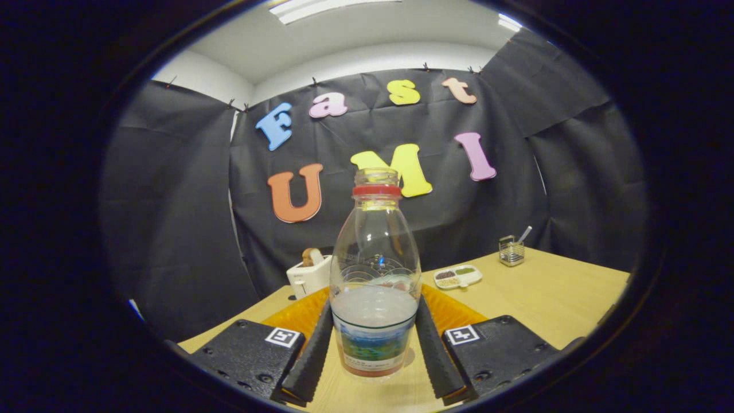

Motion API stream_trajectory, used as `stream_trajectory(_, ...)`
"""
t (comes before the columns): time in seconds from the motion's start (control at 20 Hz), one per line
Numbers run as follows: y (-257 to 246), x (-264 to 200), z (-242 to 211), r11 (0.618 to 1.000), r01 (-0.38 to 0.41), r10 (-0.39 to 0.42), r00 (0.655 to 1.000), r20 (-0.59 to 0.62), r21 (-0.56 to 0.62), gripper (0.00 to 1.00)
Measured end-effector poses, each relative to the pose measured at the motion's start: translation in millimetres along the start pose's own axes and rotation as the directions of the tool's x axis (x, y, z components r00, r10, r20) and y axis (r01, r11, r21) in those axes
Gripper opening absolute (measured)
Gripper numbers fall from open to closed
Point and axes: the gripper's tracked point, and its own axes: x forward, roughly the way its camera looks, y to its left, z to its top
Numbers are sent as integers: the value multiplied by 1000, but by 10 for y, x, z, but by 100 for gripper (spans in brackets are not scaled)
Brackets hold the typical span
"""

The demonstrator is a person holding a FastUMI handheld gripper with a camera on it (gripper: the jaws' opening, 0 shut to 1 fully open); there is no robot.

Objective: Take the bottle from table, then pour the juice into the cup, finally place the bottle on the coaster

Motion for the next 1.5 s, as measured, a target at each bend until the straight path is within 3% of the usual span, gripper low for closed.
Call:
stream_trajectory(0.5, 51, 685, -835, 976, 26, -52, 992, -115, -218, 78)
stream_trajectory(0.8, 25, 975, -996, 959, 49, -74, 994, -79, -278, 79)
stream_trajectory(1.2, 29, 1090, -1206, 965, 74, -93, 993, -66, -253, 80)
stream_trajectory(1.5, 21, 1041, -1342, 972, 65, -89, 991, -95, -228, 89)
